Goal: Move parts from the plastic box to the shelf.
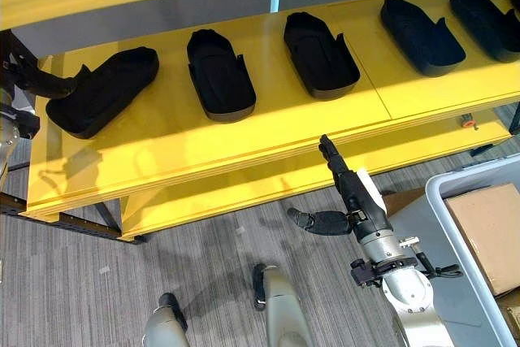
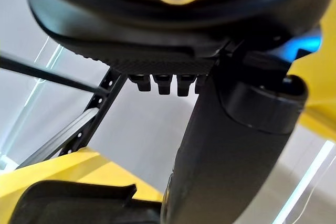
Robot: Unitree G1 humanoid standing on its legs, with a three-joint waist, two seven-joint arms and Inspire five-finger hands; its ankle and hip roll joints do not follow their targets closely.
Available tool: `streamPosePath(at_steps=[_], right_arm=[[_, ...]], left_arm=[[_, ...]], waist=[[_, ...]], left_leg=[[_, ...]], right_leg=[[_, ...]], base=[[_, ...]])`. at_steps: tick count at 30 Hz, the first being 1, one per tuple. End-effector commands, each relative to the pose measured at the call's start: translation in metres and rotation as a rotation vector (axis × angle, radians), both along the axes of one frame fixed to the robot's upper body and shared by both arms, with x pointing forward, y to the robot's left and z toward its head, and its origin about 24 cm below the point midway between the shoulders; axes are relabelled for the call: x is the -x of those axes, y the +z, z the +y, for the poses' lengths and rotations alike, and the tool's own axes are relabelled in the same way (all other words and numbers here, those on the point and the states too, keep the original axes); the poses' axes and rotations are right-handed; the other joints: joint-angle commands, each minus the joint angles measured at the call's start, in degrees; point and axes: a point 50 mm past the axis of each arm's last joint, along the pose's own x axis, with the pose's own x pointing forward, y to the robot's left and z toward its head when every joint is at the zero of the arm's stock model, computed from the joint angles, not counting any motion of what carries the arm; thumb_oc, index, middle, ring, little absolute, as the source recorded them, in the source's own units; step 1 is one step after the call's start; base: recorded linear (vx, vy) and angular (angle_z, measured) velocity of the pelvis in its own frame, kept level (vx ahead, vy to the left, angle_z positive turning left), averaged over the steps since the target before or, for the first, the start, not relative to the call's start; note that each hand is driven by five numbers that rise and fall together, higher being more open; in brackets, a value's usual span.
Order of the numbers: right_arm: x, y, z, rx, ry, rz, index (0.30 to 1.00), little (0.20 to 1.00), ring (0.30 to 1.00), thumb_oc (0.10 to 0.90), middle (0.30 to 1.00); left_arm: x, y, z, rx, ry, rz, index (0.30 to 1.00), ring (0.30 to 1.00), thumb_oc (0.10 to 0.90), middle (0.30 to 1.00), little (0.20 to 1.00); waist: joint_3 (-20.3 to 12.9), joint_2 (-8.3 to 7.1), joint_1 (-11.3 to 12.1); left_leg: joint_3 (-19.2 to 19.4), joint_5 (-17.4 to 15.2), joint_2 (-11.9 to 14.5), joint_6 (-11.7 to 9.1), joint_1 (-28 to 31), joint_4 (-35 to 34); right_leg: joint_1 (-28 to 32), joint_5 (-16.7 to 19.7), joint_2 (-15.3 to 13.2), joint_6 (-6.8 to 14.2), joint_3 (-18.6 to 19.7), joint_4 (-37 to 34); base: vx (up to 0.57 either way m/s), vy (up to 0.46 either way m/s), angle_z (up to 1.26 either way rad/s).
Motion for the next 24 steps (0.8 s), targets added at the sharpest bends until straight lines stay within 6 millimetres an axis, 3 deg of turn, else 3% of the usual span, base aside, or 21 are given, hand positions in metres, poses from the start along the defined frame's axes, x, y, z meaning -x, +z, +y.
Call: streamPosePath(at_steps=[1, 4, 8, 24], right_arm=[[0.007, 0.051, 0.009, -0.021, 0.093, -0.287, 1.000, 1.000, 1.000, 0.900, 1.000], [0.007, 0.052, 0.009, -0.028, 0.097, -0.293, 1.000, 1.000, 1.000, 0.900, 1.000], [0.006, 0.053, 0.011, -0.054, 0.104, -0.292, 1.000, 1.000, 1.000, 0.900, 1.000], [0.006, 0.052, 0.012, -0.067, 0.108, -0.289, 1.000, 1.000, 1.000, 0.900, 1.000]], left_arm=[[-0.005, 0.036, -0.016, -0.039, -0.059, -0.115, 1.000, 1.000, 0.900, 1.000, 1.000], [-0.009, 0.029, -0.017, -0.001, -0.070, -0.093, 1.000, 1.000, 0.900, 1.000, 1.000], [-0.019, 0.006, -0.013, 0.096, -0.066, -0.004, 1.000, 1.000, 0.900, 1.000, 1.000], [-0.023, -0.035, -0.005, 0.251, -0.052, 0.121, 1.000, 1.000, 0.900, 1.000, 1.000]], waist=[[-4.4, 0.55, -1.3], [-4.4, 0.40, -1.4], [-4.0, -0.16, -1.8], [-3.4, -0.99, -2.1]], left_leg=[[-0.5, 0.9, 1.1, 3.1, -3.4, 1.7], [-0.5, 0.9, 1.2, 3.1, -3.6, 1.9], [-0.3, 0.5, 1.3, 3.3, -3.9, 2.5], [-0.2, 0.1, 1.4, 3.5, -4.6, 3.4]], right_leg=[[3.6, 1.6, -3.3, 6.7, 3.0, -2.9], [3.4, 1.7, -3.1, 6.7, 2.9, -3.0], [2.9, 2.0, -3.0, 6.9, 3.3, -2.9], [2.2, 2.6, -2.9, 6.9, 3.7, -2.9]], base=[[0.00, 0.000, 0.00], [0.00, 0.000, 0.00], [0.00, 0.000, 0.00], [0.00, 0.001, 0.00]])
